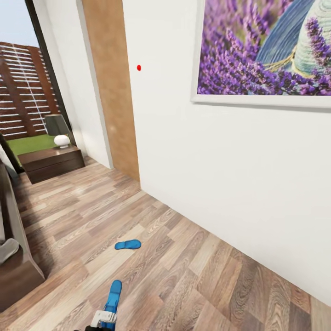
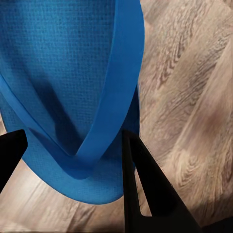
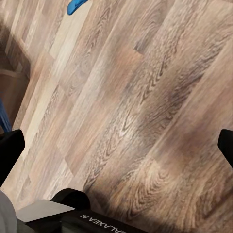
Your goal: In the bedroom, move the book from the bed onto either nightstand, and place the two sandals side by side next to the bed.
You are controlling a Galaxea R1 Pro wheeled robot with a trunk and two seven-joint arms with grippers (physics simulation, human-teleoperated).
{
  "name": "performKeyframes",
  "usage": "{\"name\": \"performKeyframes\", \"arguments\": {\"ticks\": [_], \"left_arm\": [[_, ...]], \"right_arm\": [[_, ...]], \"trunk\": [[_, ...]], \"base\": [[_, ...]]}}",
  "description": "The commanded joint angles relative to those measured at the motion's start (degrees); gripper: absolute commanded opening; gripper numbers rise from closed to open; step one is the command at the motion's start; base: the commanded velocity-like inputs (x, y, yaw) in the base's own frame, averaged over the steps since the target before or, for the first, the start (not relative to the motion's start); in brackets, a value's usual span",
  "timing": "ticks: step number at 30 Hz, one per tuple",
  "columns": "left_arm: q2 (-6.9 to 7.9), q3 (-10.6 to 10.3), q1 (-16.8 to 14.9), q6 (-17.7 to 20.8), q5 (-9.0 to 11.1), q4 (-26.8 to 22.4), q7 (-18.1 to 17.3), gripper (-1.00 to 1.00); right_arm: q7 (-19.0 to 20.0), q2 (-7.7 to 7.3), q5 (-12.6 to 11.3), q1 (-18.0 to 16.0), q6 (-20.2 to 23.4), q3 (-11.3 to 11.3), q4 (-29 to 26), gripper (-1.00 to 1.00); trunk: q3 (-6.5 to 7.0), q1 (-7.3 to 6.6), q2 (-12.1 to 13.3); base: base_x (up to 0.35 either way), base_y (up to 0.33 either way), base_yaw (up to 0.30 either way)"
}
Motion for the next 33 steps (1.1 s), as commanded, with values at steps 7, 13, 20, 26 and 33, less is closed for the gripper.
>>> {"name": "performKeyframes", "arguments": {"ticks": [7, 13, 20, 26, 33], "left_arm": [[0.0, -0.5, -0.1, -0.2, 0.5, 0.1, -0.2, -1.0], [0.0, -0.5, -0.1, -0.2, 0.5, 0.1, -0.2, -1.0], [0.0, -0.5, -0.1, -0.2, 0.5, 0.1, -0.1, -1.0], [0.0, -0.4, -0.1, -0.2, 0.5, 0.1, -0.2, -1.0], [0.0, -0.4, -0.1, -0.2, 0.5, 0.1, -0.2, -1.0]], "right_arm": [[0.2, -0.02, -0.2, 0.0, 0.0, 0.1, 0.0, 1.0], [0.2, -0.02, -0.2, 0.0, 0.0, 0.1, 0.0, 1.0], [0.1, -0.02, -0.2, 0.0, 0.0, 0.1, 0.0, 1.0], [0.2, -0.02, -0.2, 0.0, 0.0, 0.1, 0.0, 1.0], [0.1, -0.02, -0.2, 0.0, 0.0, 0.1, 0.0, 1.0]], "trunk": [[-0.05, -0.01, 0.0], [-0.05, -0.01, 0.0], [-0.05, -0.01, 0.0], [-0.05, -0.01, 0.0], [-0.05, -0.01, 0.0]], "base": [[0.0, 0.0, 0.291], [0.0, 0.0, 0.291], [0.0, 0.0, 0.286], [0.15, -0.037, 0.079], [0.302, -0.076, 0.003]]}}
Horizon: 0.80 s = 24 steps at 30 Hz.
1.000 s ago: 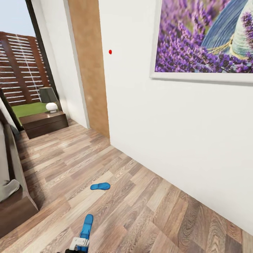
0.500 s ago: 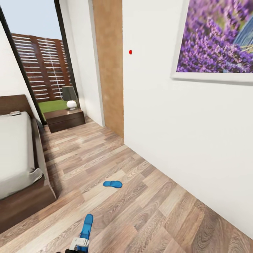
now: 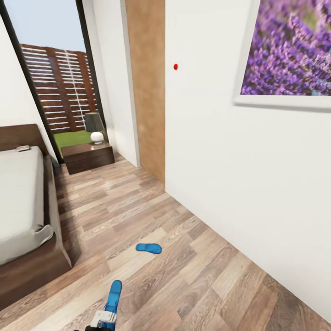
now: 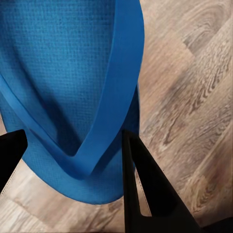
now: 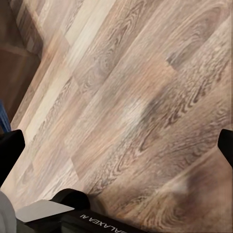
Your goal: In the bedroom, move the book from the bed onto either nightstand, and place the two sandals side by side next to the bed.
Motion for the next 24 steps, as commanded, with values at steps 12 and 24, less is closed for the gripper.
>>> {"name": "performKeyframes", "arguments": {"ticks": [12, 24], "left_arm": [[0.01, -0.5, 0.0, -0.2, 0.5, 0.1, -0.2, -1.0], [0.01, -0.5, 0.0, -0.2, 0.5, 0.1, -0.2, -1.0]], "right_arm": [[0.2, -0.01, -0.1, 0.0, 0.0, 0.1, 0.0, 1.0], [0.2, -0.01, -0.2, 0.0, 0.0, 0.1, 0.0, 1.0]], "trunk": [[-0.05, 0.02, 0.0], [-0.05, 0.02, 0.0]], "base": [[0.31, -0.078, 0.0], [0.304, -0.079, 0.005]]}}
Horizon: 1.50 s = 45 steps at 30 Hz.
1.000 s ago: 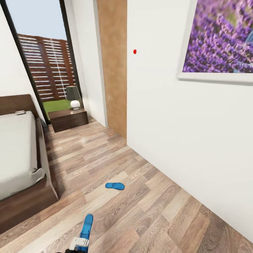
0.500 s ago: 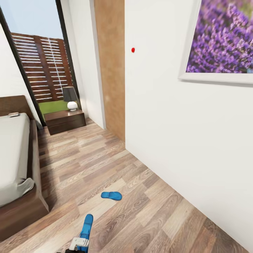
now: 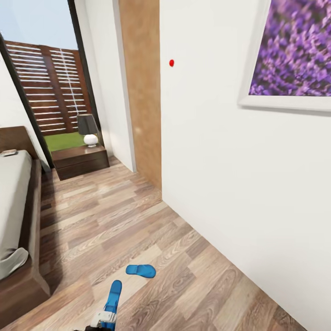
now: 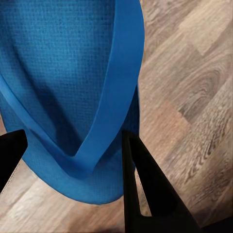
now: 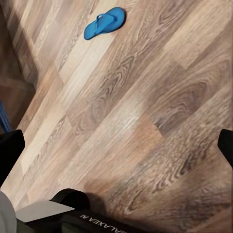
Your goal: In the bedroom, move the book from the bed onto either nightstand, and place the two sandals side by side next to the bed.
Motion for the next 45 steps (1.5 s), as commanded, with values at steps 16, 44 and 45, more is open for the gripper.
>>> {"name": "performKeyframes", "arguments": {"ticks": [16, 44, 45], "left_arm": [[-0.43, -0.5, 0.0, -0.2, 0.4, 0.1, -0.2, -1.0], [-0.43, -0.5, 0.4, -0.2, 0.4, 0.1, -0.1, -1.0], [-0.43, -0.5, 0.4, -0.2, 0.4, 0.1, -0.1, -1.0]], "right_arm": [[0.1, 0.05, -0.2, 0.0, 0.0, 0.1, 0.0, 1.0], [0.1, 0.33, -0.1, 0.0, 0.0, 0.1, 0.0, 1.0], [0.1, 0.33, -0.1, 0.0, 0.0, 0.1, 0.0, 1.0]], "trunk": [[-0.05, 0.02, 0.0], [-0.05, 0.02, 0.0], [-0.05, 0.02, 0.0]], "base": [[0.076, -0.024, 0.252], [0.013, -0.054, 0.271], [0.076, -0.259, 0.162]]}}
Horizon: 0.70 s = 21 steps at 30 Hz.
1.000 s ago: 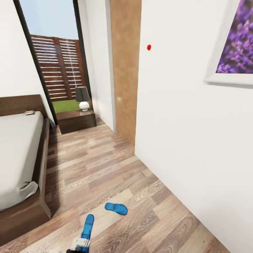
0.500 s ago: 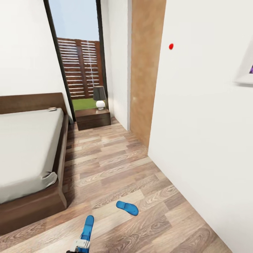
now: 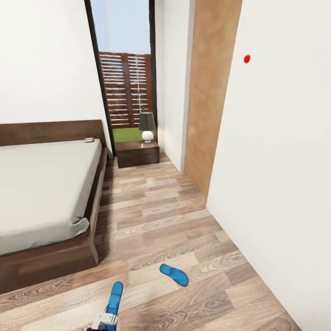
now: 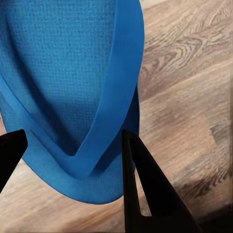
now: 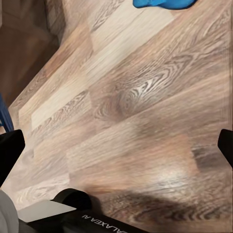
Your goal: In the bedroom, move the book from the bed onto either nightstand, and place the two sandals side by side next to the bed.
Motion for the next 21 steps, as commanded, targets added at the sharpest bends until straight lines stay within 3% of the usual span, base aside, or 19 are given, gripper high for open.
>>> {"name": "performKeyframes", "arguments": {"ticks": [1, 21], "left_arm": [[0.01, -0.5, -0.1, -0.2, 0.5, 0.1, -0.2, -1.0], [0.01, -0.5, -0.1, -0.2, 0.5, 0.1, -0.2, -1.0]], "right_arm": [[0.2, -0.01, -0.1, 0.0, 0.0, 0.1, 0.0, 1.0], [0.2, -0.02, -0.1, 0.0, 0.0, 0.1, 0.0, 1.0]], "trunk": [[-0.05, 0.0, 0.0], [-0.05, 0.0, 0.0]], "base": [[0.077, -0.261, 0.145], [0.079, -0.263, 0.117]]}}
